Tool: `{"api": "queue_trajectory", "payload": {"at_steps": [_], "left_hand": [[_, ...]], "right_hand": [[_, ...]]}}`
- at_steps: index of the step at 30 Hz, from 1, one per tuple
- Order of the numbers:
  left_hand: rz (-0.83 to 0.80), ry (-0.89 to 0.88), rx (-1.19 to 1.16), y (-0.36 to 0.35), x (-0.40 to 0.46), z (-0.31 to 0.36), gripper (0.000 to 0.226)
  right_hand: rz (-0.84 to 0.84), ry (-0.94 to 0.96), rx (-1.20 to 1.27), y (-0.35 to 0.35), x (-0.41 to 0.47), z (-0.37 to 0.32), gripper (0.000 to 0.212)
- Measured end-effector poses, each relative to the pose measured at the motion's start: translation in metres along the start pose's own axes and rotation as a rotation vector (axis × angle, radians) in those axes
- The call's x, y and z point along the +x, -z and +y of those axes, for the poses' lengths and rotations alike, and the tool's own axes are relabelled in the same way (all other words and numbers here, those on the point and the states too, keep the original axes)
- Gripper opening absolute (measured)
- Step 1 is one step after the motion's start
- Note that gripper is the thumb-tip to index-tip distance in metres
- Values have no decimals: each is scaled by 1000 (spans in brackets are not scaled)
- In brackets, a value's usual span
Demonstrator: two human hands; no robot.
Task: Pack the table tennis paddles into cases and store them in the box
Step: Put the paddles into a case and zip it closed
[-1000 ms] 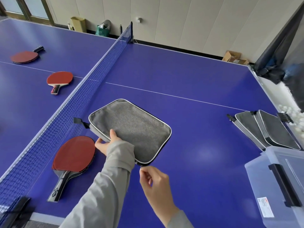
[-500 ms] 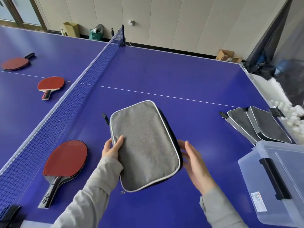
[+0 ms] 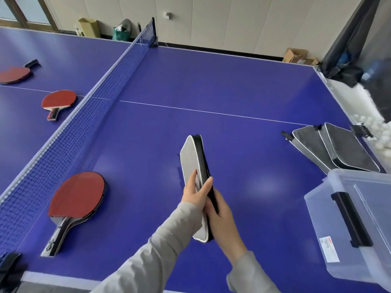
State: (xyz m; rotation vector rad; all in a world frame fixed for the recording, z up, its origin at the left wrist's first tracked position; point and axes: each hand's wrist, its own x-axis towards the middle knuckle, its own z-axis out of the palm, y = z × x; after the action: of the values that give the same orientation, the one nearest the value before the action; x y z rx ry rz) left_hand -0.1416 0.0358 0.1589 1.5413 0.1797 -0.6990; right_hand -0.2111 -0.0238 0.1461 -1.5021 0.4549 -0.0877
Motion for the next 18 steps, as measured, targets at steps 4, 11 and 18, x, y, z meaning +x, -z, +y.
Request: {"api": "queue_trajectory", "payload": {"at_steps": [4, 11, 18], "left_hand": [[-34, 22, -30, 9, 2, -12, 54], [103, -91, 29, 53, 10, -21, 33], [299, -12, 151, 165, 49, -43, 42]], "right_hand": [[-20, -18, 34, -4, -7, 16, 33], [91, -70, 49, 17, -1, 15, 31], [129, -292, 248, 89, 20, 44, 24]]}}
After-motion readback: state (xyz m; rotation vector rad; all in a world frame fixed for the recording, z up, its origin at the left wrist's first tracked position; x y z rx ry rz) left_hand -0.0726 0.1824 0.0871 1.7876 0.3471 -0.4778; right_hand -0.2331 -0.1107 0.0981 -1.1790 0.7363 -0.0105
